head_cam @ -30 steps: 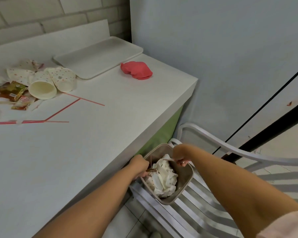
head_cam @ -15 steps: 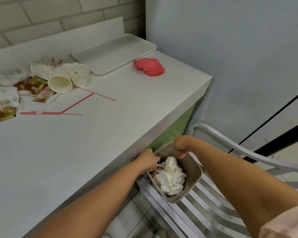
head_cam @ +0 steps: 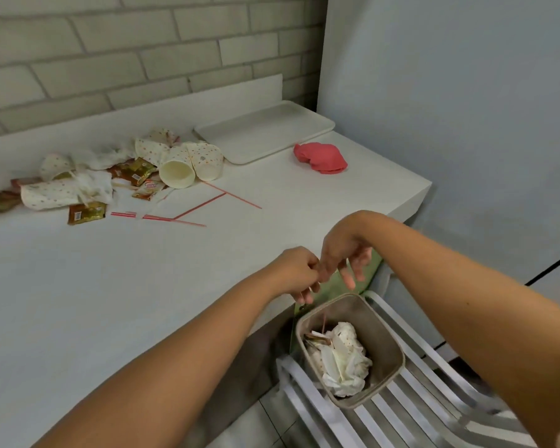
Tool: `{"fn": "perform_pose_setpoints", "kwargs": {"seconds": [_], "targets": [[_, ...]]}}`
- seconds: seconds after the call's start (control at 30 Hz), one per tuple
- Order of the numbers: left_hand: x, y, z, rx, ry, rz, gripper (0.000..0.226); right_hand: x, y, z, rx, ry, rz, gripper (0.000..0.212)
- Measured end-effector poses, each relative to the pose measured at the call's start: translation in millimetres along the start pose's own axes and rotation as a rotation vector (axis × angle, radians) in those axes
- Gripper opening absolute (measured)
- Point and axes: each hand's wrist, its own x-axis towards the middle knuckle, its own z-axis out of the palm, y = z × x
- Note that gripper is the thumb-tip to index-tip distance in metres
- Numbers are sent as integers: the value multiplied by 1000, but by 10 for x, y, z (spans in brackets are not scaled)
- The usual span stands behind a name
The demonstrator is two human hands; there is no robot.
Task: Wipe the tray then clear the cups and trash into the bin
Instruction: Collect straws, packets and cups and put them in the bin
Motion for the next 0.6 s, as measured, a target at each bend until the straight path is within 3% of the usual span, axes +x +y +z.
{"fn": "perform_pose_setpoints", "kwargs": {"seconds": [0.27,0.6], "targets": [[-193,-498,-900,117,313,-46,15,4,-704,-357,35,459,-219,18],[-204,-1391,-1790,287,614,-188,24,782,-1271,-621,14,877,-194,38]]}}
